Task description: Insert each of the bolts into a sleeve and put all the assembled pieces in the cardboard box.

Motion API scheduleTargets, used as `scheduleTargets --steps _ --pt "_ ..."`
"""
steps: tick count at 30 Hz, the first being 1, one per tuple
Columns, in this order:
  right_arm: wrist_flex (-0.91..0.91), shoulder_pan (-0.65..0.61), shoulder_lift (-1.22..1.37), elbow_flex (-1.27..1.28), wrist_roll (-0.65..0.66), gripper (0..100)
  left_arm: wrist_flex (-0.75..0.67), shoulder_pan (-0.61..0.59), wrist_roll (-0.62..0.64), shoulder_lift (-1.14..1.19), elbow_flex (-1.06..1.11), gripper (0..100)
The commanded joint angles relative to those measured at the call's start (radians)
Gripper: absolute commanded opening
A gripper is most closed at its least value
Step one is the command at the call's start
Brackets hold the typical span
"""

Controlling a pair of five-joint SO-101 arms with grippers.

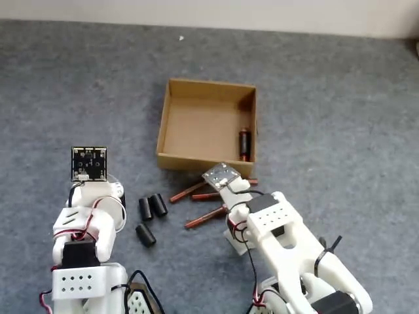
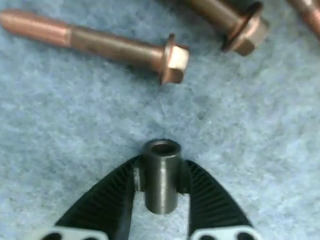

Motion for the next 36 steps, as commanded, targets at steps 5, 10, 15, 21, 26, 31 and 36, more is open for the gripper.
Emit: scheduleTargets --steps 5,10,15,21,26,31,36 --pt "0.165 0.012 -0.13 -0.027 0.055 0.5 -0.032 -0.008 -0.012 -0.008 -0.004 1" --pt "0.305 0.041 -0.305 -0.137 0.054 0.5 -0.032 -0.008 -0.012 -0.008 -0.004 1" --pt "0.298 0.084 -0.472 -0.157 -0.021 0.5 -0.032 -0.008 -0.012 -0.008 -0.004 1" --pt "0.193 0.096 -0.634 -0.084 -0.114 0.5 -0.028 -0.008 -0.014 -0.008 -0.012 1" --pt "0.094 0.179 -0.731 0.035 -0.15 0.5 -0.008 -0.001 -0.057 -0.007 -0.085 1" --pt "-0.013 0.302 -0.854 0.142 -0.25 0.5 0.106 0.105 -0.089 0.002 -0.209 1" --pt "-0.024 0.364 -0.986 0.197 -0.313 0.5 0.224 0.344 -0.218 0.005 -0.323 1"
